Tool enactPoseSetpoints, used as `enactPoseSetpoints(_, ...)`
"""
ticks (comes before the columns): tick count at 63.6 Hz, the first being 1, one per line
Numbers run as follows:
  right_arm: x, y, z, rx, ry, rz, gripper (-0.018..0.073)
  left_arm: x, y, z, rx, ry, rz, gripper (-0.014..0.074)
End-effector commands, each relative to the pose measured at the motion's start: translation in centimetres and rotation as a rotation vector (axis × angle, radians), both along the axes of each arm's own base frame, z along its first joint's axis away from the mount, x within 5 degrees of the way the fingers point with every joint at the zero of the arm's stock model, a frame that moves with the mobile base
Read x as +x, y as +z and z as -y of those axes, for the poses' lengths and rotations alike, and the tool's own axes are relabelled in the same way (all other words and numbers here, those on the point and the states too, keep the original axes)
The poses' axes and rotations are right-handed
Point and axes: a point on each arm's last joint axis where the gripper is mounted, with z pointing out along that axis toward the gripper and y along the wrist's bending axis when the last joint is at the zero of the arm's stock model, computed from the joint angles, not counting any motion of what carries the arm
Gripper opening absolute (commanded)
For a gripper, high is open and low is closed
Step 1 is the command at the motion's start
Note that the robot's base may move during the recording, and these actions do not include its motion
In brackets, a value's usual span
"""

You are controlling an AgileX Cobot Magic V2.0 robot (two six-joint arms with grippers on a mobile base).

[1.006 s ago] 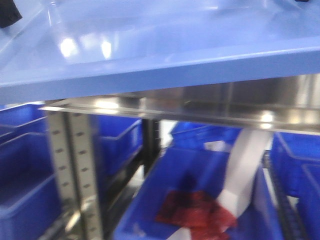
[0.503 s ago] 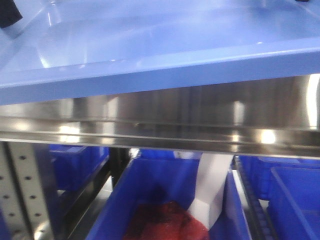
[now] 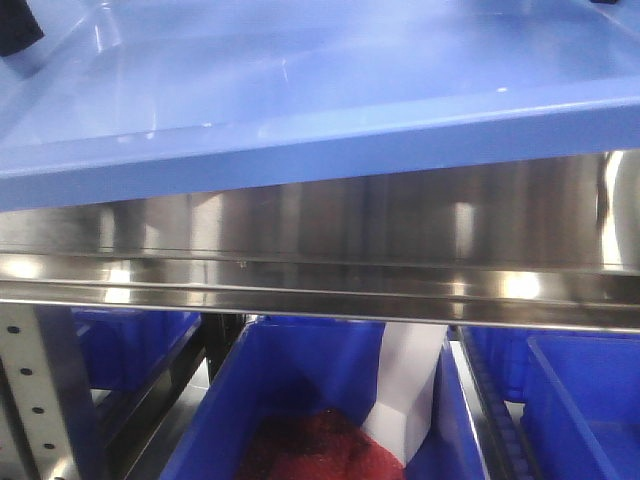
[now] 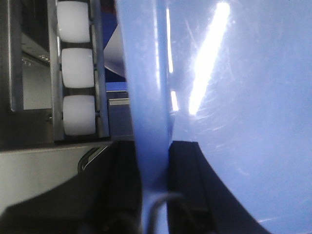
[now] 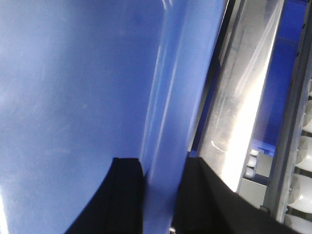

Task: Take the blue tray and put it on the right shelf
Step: 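Carry the tray with both grippers toward the metal shelf rack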

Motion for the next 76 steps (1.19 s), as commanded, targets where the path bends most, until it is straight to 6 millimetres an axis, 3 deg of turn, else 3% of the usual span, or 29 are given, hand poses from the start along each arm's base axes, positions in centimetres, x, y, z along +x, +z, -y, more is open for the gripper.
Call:
enactPoseSetpoints(1,-0.2,1.9,0.6,0.006,0.017,0.119,0.0065,-0.7,1.2,-0.1,0.003,-0.042,0.048,-0.0048)
enactPoseSetpoints(61,-0.3,1.9,0.5,0.009,0.017,0.108,0.0065,-0.4,1.5,0.0,-0.021,-0.035,0.086,-0.0048)
enactPoseSetpoints(76,0.0,4.4,0.4,0.062,0.009,0.171,0.0065,2.1,5.7,0.0,-0.057,0.003,0.307,-0.0048)
